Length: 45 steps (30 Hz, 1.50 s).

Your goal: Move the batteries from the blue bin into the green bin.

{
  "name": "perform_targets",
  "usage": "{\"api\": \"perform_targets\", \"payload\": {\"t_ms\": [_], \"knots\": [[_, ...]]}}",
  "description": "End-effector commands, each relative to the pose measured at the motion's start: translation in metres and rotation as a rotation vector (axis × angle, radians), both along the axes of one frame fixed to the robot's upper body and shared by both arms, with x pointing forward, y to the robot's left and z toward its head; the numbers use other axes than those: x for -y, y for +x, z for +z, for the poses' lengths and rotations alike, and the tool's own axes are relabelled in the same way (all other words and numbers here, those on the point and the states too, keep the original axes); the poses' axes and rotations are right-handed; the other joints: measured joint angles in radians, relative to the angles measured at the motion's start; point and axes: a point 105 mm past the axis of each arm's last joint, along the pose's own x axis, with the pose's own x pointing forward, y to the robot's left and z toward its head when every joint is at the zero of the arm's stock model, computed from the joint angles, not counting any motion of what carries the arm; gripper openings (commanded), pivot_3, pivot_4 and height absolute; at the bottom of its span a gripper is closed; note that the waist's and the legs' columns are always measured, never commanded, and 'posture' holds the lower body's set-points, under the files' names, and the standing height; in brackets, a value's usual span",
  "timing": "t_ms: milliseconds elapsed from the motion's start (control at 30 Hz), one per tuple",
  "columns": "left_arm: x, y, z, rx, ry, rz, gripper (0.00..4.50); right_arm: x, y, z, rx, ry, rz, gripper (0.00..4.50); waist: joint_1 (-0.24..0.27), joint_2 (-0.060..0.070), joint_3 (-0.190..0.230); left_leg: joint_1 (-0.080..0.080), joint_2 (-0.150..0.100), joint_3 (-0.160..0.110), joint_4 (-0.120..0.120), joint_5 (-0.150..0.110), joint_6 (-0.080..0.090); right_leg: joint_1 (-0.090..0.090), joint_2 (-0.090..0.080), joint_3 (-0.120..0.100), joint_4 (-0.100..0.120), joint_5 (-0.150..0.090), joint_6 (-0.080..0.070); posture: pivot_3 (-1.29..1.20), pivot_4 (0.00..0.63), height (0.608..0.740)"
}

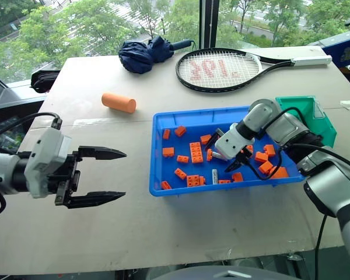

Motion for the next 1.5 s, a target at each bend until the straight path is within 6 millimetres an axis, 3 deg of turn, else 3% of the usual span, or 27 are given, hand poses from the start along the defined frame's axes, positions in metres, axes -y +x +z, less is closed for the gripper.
{"api": "perform_targets", "payload": {"t_ms": [33,467,567,667,800,1033,1133,1333,1500], "knots": [[0.0,-0.006,0.008,0.043,0.009,0.007,4.5,-0.006,-0.009,0.007,-0.01,-0.029,0.092,4.45,0.0,0.0,0.0,0.0,0.0,0.0,0.0,0.0,0.0,0.0,0.0,0.0,0.0,0.0,0.0,0.0,0.15,0.74],[0.0,-0.007,0.008,0.049,0.008,0.026,4.5,-0.008,-0.027,-0.007,-0.06,-0.127,0.197,4.45,0.001,0.001,0.0,0.0,0.0,0.0,0.0,0.0,0.0,0.0,0.0,0.0,0.0,0.0,0.0,0.0,0.15,0.74],[0.001,-0.009,0.009,0.037,-0.004,0.014,4.5,-0.007,-0.028,-0.01,-0.069,-0.139,0.2,3.61,0.001,0.0,0.0,0.0,0.0,-0.001,0.0,0.0,-0.001,0.0,0.0,-0.001,0.0,0.0,0.0,0.0,0.15,0.74],[0.0,-0.01,0.009,0.024,-0.013,0.007,4.5,-0.007,-0.029,-0.012,-0.075,-0.149,0.199,1.96,0.001,0.0,0.0,0.001,0.0,0.0,0.0,0.0,-0.001,0.0,0.0,-0.001,0.0,0.0,0.0,0.0,0.15,0.74],[-0.002,-0.01,0.008,0.025,-0.006,0.01,4.5,-0.006,-0.029,-0.013,-0.076,-0.168,0.2,0.13,0.001,0.0,0.0,0.001,0.0,0.0,0.0,0.0,-0.001,0.0,0.0,-0.001,0.001,0.0,0.0,0.0,0.15,0.74],[-0.002,-0.01,0.008,0.027,-0.008,0.01,4.5,-0.01,-0.031,-0.013,-0.082,-0.159,0.207,0.05,0.001,0.001,0.0,0.001,0.0,0.0,0.0,0.0,-0.001,0.0,0.001,-0.001,0.001,0.0,0.0,0.0,0.15,0.74],[-0.001,-0.009,0.009,0.025,-0.01,0.004,4.5,-0.012,-0.03,-0.004,-0.096,-0.11,0.178,0.05,0.001,0.001,0.0,0.001,0.0,0.0,0.0,0.0,-0.001,0.0,0.001,-0.001,0.001,0.0,0.0,0.0,0.15,0.74],[0.006,-0.003,0.014,0.042,-0.038,-0.035,4.5,-0.013,-0.03,0.036,-0.158,0.082,0.037,0.05,0.006,0.002,0.002,0.0,0.0,-0.001,0.0,0.0,-0.001,0.0,0.0,-0.001,0.0,0.0,0.0,0.0,0.15,0.74],[0.02,0.008,0.026,0.082,-0.102,-0.099,4.5,0.007,-0.025,0.068,-0.137,0.244,-0.156,0.05,0.016,0.003,0.002,-0.001,0.0,-0.002,0.0,0.0,-0.001,0.0,0.0,-0.001,0.0,0.0,0.0,0.0,0.15,0.74]]}}
